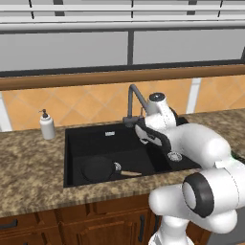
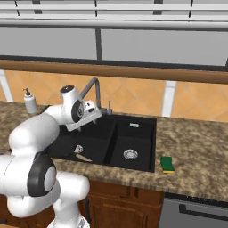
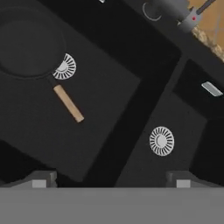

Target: Pick the pan and sponge and place them into the sink. Then turn on the water.

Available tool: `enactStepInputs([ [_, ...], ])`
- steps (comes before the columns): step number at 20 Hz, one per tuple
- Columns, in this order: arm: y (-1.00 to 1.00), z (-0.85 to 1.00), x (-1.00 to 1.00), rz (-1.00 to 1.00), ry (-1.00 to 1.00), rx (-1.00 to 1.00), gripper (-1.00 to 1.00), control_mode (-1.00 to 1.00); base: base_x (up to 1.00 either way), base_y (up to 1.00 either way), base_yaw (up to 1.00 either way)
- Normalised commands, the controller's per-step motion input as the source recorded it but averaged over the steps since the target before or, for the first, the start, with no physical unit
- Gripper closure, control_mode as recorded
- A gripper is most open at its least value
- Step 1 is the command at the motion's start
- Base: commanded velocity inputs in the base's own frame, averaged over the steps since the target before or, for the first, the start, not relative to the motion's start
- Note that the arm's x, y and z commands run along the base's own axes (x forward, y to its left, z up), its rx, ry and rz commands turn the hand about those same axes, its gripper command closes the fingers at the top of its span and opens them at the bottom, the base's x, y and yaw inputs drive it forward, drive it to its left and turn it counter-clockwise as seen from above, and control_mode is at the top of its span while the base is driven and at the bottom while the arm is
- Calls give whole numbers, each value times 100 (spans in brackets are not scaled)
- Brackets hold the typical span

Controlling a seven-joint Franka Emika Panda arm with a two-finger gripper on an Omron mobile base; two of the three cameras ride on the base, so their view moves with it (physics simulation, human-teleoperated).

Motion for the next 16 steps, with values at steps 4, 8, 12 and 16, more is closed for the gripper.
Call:
enactStepInputs([
  [4,-82,16,-69,-23,1,5,-100,-100,0,0,0],
  [8,-100,3,-39,-25,0,11,-100,-100,0,0,0],
  [12,-100,0,-8,-24,-1,12,-100,-100,0,0,0],
  [16,-100,0,11,-18,-1,14,-100,-100,0,0,0],
])
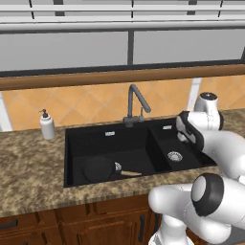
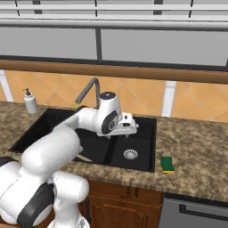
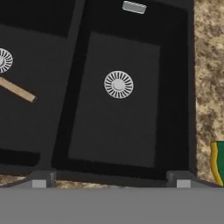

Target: Pick the pan and sponge and place them into the sink. Then turn on the water.

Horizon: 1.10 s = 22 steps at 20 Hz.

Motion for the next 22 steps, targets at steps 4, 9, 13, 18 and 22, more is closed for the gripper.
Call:
enactStepInputs([
  [4,-100,1,12,-19,0,12,-100,-100,0,0,0],
  [9,-100,0,-1,-18,0,8,-100,-100,0,0,0],
  [13,-94,0,-28,-6,0,0,-100,-100,0,0,0],
  [18,-45,-6,-25,-2,0,0,-100,-100,0,0,0],
  [22,-33,-24,-13,-2,-1,0,-100,-100,0,0,0],
])
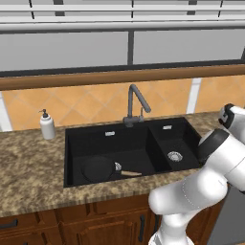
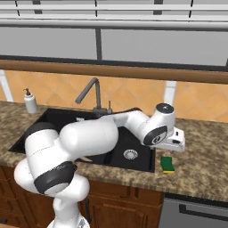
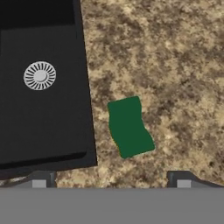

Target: Pick the pan and sponge and place them into the sink. Then turn on the water.

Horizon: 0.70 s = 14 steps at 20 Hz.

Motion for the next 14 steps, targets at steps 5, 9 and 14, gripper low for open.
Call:
enactStepInputs([
  [5,-3,-30,-12,0,-2,-1,-100,-100,0,0,0],
  [9,0,-20,2,0,0,0,-100,-100,0,0,0],
  [14,-1,-29,22,0,0,0,-100,-100,0,0,0],
])
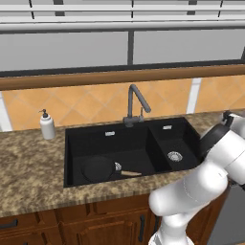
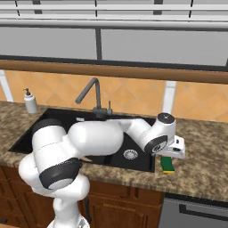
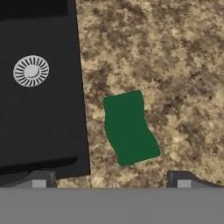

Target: Pick the pan and sponge and place them into the sink. Then turn on the water.

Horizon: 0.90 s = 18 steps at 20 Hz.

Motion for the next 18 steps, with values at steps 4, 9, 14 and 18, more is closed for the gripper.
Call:
enactStepInputs([
  [4,-8,-30,19,0,0,0,-100,-100,0,0,0],
  [9,-24,-12,3,0,0,0,-100,-100,0,0,0],
  [14,0,-12,0,0,0,0,-100,-100,0,0,0],
  [18,0,-15,0,0,0,0,-100,-100,0,0,0],
])
